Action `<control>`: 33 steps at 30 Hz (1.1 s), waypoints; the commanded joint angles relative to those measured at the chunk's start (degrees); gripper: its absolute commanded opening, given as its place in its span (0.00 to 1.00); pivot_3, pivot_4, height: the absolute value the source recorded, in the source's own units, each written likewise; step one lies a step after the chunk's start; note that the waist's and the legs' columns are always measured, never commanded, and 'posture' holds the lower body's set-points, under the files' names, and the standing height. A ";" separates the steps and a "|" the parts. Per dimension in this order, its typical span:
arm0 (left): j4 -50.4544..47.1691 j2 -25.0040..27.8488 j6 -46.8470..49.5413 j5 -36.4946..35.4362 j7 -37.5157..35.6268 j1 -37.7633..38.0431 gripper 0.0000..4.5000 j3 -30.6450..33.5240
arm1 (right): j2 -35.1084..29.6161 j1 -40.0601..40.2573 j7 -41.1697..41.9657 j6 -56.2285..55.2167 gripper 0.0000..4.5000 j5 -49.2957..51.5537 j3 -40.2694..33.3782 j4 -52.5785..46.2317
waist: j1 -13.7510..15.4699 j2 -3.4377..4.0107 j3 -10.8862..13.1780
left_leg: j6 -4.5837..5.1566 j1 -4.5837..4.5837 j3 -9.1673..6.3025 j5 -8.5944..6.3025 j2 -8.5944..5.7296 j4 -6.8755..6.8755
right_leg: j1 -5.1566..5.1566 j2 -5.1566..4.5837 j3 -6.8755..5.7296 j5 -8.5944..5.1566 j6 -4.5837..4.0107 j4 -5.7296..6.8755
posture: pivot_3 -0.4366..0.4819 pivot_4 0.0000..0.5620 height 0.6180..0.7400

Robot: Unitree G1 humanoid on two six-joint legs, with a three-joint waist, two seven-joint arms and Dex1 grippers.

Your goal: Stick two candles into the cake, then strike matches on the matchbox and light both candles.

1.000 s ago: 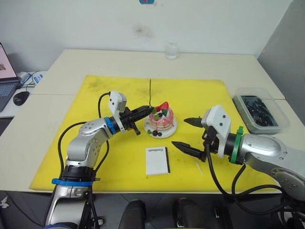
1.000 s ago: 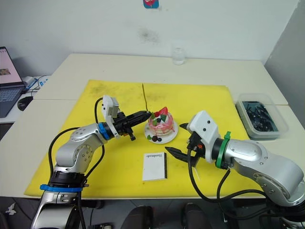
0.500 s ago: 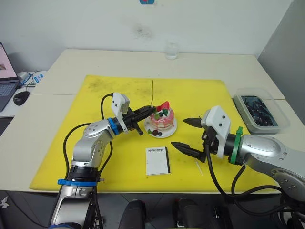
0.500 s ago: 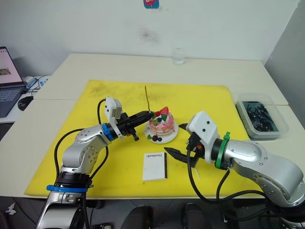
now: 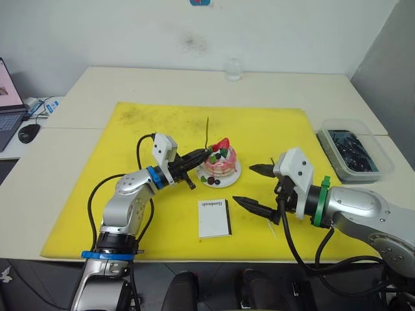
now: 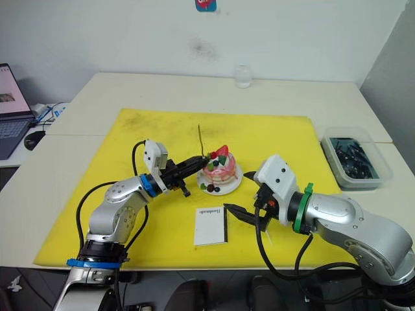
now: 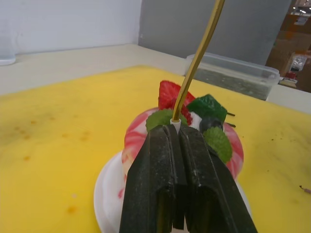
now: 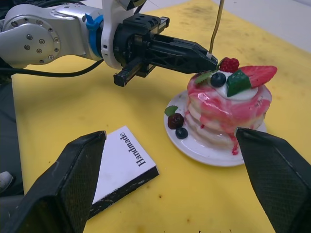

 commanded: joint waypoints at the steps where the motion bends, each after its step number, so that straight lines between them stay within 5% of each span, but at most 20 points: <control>1: 0.40 -0.81 -1.72 0.83 0.29 0.58 0.00 -0.44 | 0.43 0.42 0.02 -1.22 0.99 -0.91 -1.85 -2.55 | 0.01 0.00 0.00 | 0.00 0.01 0.00 0.00 0.00 0.01 | 0.02 0.00 -0.01 0.00 0.01 0.00 | 0.48 0.27 1.00; 11: 0.40 -1.45 -1.13 0.68 0.46 0.91 0.00 -0.71 | 0.49 1.67 0.76 -1.47 0.99 -2.63 -1.90 -2.87 | -0.01 0.00 -0.01 | 0.00 0.24 0.00 0.00 0.00 0.00 | 0.20 0.00 0.03 0.01 0.01 0.00 | 0.48 0.27 1.00; 25: -7.25 2.43 5.70 -3.64 3.35 -0.67 0.99 4.35 | 1.91 1.41 0.78 -1.58 1.00 -3.73 -1.87 -2.58 | -0.04 -0.01 0.00 | 0.00 0.28 -0.01 0.00 0.02 -0.02 | 0.22 0.00 0.04 0.00 0.01 0.00 | 0.48 0.27 1.00; 33: -14.21 12.66 7.12 -3.46 -2.05 2.67 1.00 5.60 | 1.72 3.06 0.88 -2.60 1.00 -5.21 -4.59 -3.13 | -0.13 0.00 0.00 | 0.00 0.30 0.01 0.00 0.03 -0.05 | 0.20 -0.01 0.08 0.00 0.00 -0.01 | 0.48 0.27 1.00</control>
